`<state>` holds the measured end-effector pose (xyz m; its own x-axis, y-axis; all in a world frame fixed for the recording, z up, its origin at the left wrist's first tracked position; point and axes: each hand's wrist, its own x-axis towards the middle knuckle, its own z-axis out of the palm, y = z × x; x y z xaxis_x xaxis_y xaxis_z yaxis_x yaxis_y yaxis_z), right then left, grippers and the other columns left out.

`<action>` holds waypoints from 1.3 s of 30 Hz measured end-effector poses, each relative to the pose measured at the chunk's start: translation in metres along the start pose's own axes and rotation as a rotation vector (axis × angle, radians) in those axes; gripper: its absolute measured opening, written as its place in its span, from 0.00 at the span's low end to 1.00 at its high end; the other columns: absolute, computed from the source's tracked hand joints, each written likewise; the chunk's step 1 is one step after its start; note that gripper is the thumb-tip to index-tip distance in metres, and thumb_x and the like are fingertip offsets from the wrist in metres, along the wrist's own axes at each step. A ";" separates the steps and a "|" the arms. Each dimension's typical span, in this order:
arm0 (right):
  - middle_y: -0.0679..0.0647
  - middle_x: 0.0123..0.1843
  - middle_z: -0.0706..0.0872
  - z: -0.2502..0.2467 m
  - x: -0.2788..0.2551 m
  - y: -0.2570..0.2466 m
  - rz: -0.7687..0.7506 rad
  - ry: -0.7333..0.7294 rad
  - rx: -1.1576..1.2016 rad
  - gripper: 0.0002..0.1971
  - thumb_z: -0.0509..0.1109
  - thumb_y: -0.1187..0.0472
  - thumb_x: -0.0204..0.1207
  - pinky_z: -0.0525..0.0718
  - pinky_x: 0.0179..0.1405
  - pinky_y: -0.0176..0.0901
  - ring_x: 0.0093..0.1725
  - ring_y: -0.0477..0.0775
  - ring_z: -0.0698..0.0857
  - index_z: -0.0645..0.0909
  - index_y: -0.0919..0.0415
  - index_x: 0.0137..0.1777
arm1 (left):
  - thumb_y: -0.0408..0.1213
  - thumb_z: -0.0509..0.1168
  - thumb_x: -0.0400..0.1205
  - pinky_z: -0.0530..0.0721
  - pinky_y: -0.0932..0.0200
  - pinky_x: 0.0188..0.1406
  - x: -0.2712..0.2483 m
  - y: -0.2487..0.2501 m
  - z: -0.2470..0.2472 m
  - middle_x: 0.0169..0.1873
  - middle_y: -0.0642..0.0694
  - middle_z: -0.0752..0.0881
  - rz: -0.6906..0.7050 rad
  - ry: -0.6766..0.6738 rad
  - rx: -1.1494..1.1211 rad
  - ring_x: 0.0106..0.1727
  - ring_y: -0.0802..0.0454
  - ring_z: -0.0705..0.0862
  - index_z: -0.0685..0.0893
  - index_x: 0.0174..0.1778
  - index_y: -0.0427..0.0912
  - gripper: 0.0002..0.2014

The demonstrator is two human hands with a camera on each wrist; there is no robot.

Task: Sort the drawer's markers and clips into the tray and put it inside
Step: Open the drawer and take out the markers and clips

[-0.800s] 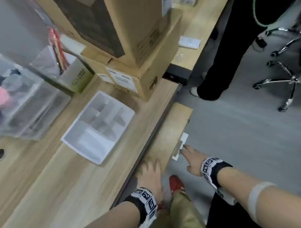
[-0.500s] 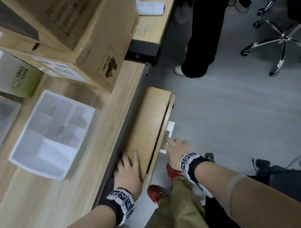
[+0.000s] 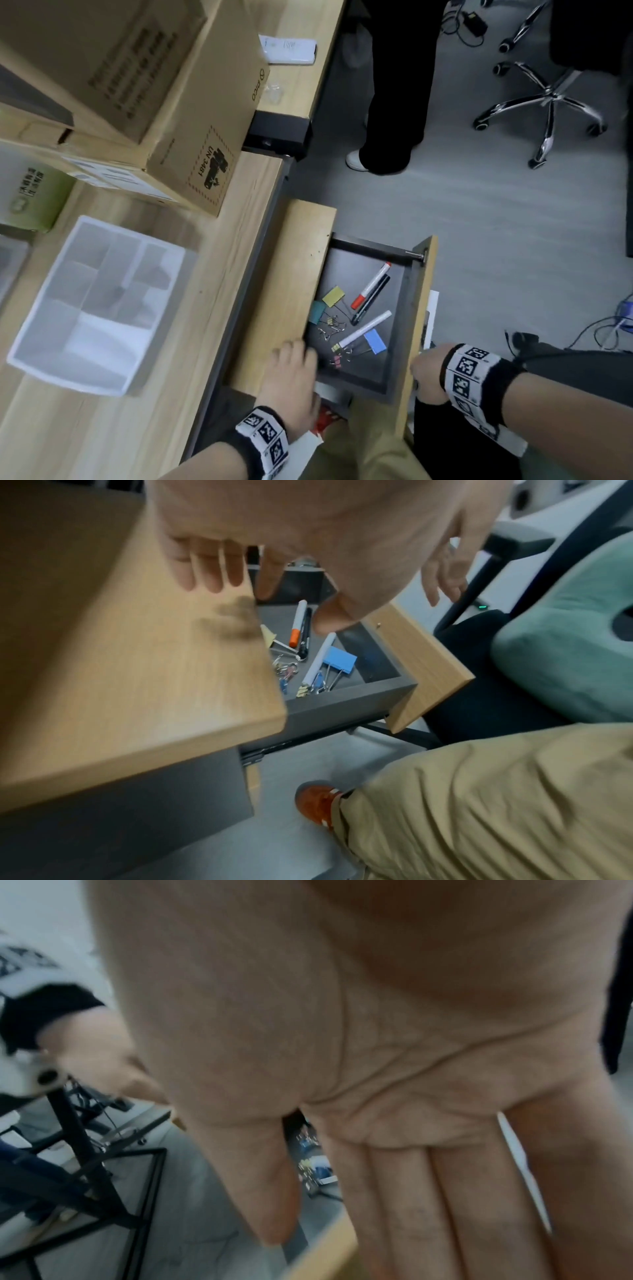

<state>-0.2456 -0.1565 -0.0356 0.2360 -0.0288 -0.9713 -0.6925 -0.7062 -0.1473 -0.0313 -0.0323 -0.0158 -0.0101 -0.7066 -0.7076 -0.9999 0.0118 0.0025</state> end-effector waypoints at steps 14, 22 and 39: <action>0.61 0.71 0.71 -0.054 0.135 0.028 0.207 0.590 -0.213 0.25 0.65 0.57 0.80 0.78 0.58 0.58 0.67 0.65 0.74 0.66 0.61 0.75 | 0.48 0.70 0.77 0.81 0.46 0.61 0.115 0.067 0.069 0.67 0.38 0.76 -0.249 -0.146 -0.411 0.68 0.39 0.77 0.68 0.70 0.40 0.30; 0.61 0.64 0.80 -0.026 0.147 0.024 0.092 0.444 -0.312 0.28 0.74 0.63 0.69 0.77 0.57 0.54 0.60 0.63 0.81 0.70 0.63 0.69 | 0.36 0.65 0.78 0.83 0.47 0.56 0.134 0.071 0.083 0.60 0.37 0.83 -0.162 -0.174 -0.646 0.61 0.38 0.83 0.71 0.60 0.40 0.16; 0.53 0.44 0.88 -0.052 0.079 0.022 -0.182 0.234 -0.046 0.15 0.65 0.45 0.73 0.86 0.45 0.48 0.44 0.60 0.87 0.83 0.55 0.50 | 0.53 0.68 0.79 0.69 0.59 0.56 0.117 0.065 0.038 0.59 0.46 0.69 -0.617 0.109 -1.595 0.48 0.59 0.76 0.73 0.63 0.49 0.21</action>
<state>-0.2067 -0.2112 -0.1061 0.5079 -0.0569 -0.8596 -0.5937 -0.7461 -0.3014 -0.0973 -0.0878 -0.1254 0.4176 -0.3774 -0.8265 0.1286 -0.8760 0.4649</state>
